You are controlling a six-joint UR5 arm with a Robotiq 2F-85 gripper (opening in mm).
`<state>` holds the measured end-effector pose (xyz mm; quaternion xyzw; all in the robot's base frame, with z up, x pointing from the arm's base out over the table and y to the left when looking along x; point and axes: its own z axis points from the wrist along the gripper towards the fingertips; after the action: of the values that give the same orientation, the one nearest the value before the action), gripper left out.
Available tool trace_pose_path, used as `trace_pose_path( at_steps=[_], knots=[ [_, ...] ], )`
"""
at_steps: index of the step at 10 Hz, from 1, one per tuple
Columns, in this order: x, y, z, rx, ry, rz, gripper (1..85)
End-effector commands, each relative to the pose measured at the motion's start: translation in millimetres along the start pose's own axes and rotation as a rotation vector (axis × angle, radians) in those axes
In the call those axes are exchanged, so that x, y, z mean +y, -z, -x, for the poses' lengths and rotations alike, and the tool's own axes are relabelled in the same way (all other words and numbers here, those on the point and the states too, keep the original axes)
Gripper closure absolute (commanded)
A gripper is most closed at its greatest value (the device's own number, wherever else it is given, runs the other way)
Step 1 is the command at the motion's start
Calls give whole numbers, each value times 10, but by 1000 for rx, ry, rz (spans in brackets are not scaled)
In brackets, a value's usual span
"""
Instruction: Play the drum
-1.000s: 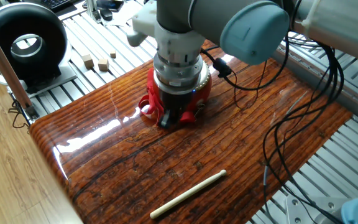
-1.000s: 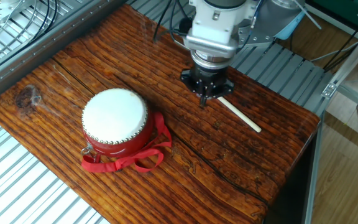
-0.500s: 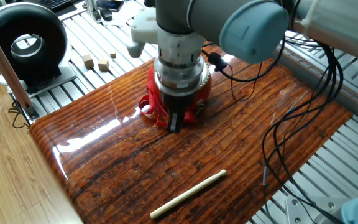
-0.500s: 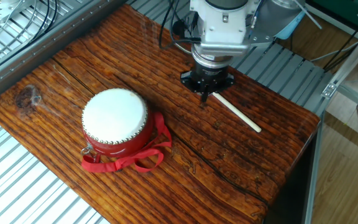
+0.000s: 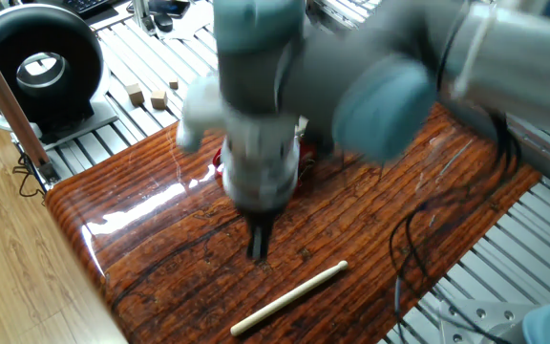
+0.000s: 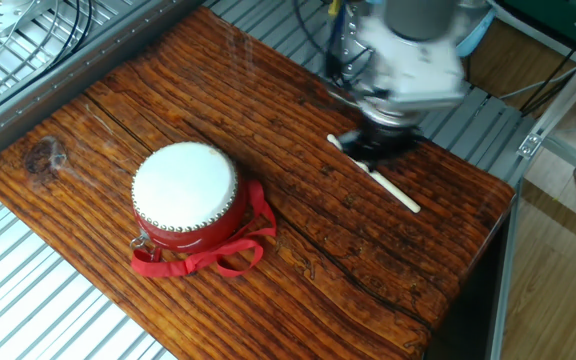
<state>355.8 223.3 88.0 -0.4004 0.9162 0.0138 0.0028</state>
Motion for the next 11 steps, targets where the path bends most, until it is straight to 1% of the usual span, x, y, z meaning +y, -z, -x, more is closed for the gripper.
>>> trace_pose_path(
  at_steps=[1, 2, 3, 4, 5, 6, 7, 8, 9, 10, 11],
  knots=[
    [446, -243, 77, -65, 165, 86, 847],
    [313, -319, -54, -10, 165, 49, 847],
    [229, -377, -220, 47, 191, 30, 847],
    [119, -427, -258, 43, 239, -2, 847],
    [5, -444, -235, 21, 280, -44, 847],
    [-4, -446, -255, 15, 315, -43, 830],
    [-26, -456, -320, 25, 355, -41, 683],
    [-70, -460, -399, 34, 390, -42, 583],
    [-100, -466, -474, 43, 415, -43, 583],
    [-26, -478, -508, 35, 425, -12, 563],
    [99, -485, -502, 15, 442, 34, 483]
  ],
)
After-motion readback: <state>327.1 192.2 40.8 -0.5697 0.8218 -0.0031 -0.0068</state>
